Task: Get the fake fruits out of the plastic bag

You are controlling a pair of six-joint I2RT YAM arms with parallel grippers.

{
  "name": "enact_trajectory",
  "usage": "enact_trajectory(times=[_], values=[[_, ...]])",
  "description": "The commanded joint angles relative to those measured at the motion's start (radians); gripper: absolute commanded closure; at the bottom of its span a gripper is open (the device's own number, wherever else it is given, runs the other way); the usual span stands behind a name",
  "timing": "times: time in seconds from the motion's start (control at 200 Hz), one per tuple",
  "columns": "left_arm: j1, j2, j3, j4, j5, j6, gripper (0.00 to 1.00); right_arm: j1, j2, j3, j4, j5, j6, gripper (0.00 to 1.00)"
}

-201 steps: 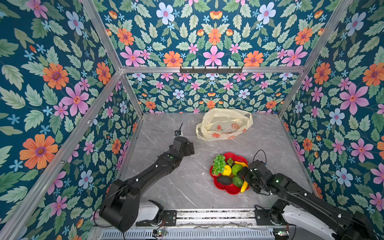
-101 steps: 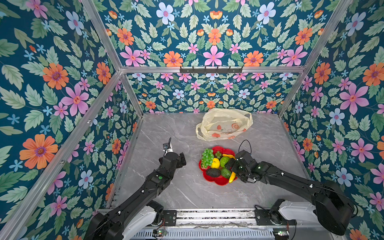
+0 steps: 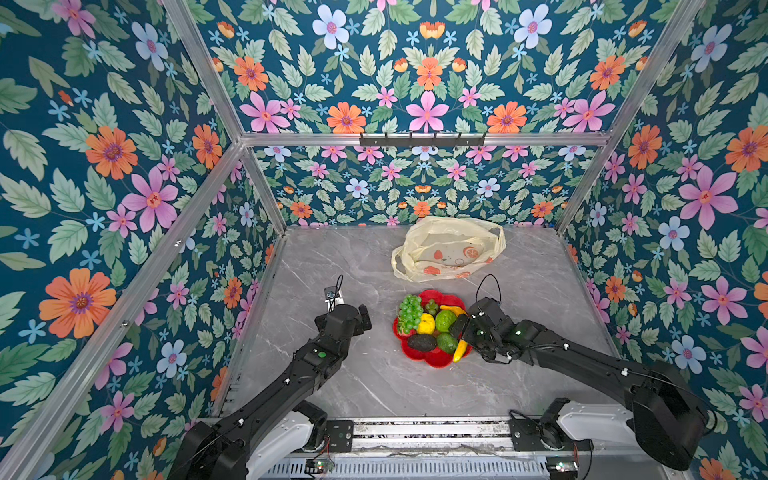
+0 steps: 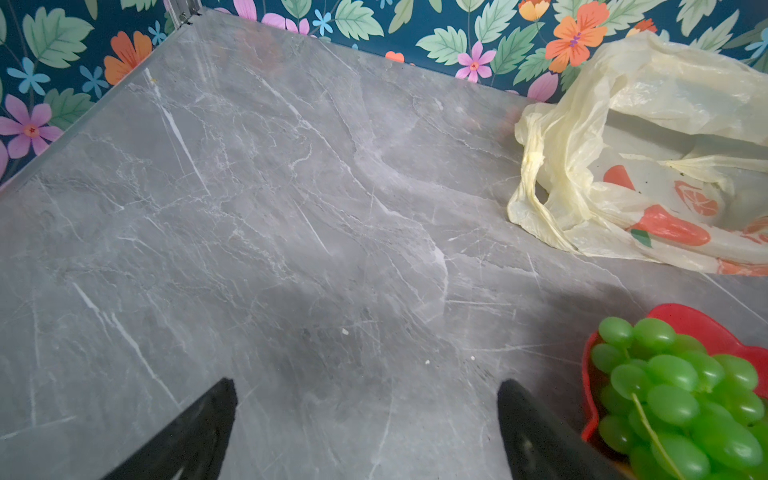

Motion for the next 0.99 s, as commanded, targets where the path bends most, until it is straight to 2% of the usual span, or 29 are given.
enact_trajectory(times=[0.0, 0.115, 0.18, 0.26, 0.34, 0.465, 0.595, 0.7, 0.73, 0.81, 0.855, 0.92, 0.99], values=[[0.0, 0.007, 0.029, 0.001, -0.132, -0.018, 0.0, -0.017, -0.069, 0.024, -0.157, 0.105, -0.116, 0.01], [0.002, -0.019, 0.025, 0.069, -0.31, 0.015, 0.0, -0.071, -0.181, 0.077, -0.271, 0.227, -0.281, 0.01], [0.013, -0.012, 0.009, 0.16, -0.39, 0.052, 0.0, -0.137, -0.233, 0.088, -0.259, 0.264, -0.412, 0.01], [0.055, 0.041, -0.002, 0.282, -0.445, 0.112, 0.0, -0.203, -0.284, 0.062, -0.203, 0.376, -0.557, 0.01], [0.108, 0.11, -0.011, 0.389, -0.45, 0.18, 0.0, -0.267, -0.347, -0.03, -0.014, 0.431, -0.755, 0.01], [0.207, 0.252, -0.027, 0.55, -0.439, 0.242, 0.0, -0.39, -0.411, -0.228, 0.34, 0.385, -0.977, 0.01], [0.266, 0.387, -0.073, 0.784, -0.369, 0.378, 0.0, -0.545, -0.351, -0.338, 0.536, 0.28, -0.996, 0.01], [0.29, 0.5, -0.209, 1.197, -0.24, 0.517, 0.0, -0.606, -0.244, -0.373, 0.691, 0.195, -1.01, 0.01], [0.294, 0.534, -0.22, 1.302, -0.247, 0.576, 0.0, -0.606, -0.21, -0.383, 0.748, 0.186, -1.028, 0.01], [0.319, 0.589, -0.228, 1.345, -0.187, 0.557, 0.0, -0.61, -0.097, -0.39, 0.885, 0.147, -1.073, 0.01], [0.359, 0.625, -0.217, 1.394, -0.098, 0.568, 0.0, -0.622, -0.036, -0.391, 0.954, 0.114, -1.093, 0.01], [0.405, 0.578, -0.173, 1.183, 0.017, 0.5, 0.0, -0.639, 0.018, -0.367, 0.995, 0.02, -1.139, 0.01], [0.451, 0.635, -0.193, 1.253, 0.096, 0.471, 0.0, -0.66, 0.083, -0.372, 1.086, -0.061, -1.155, 0.01]])
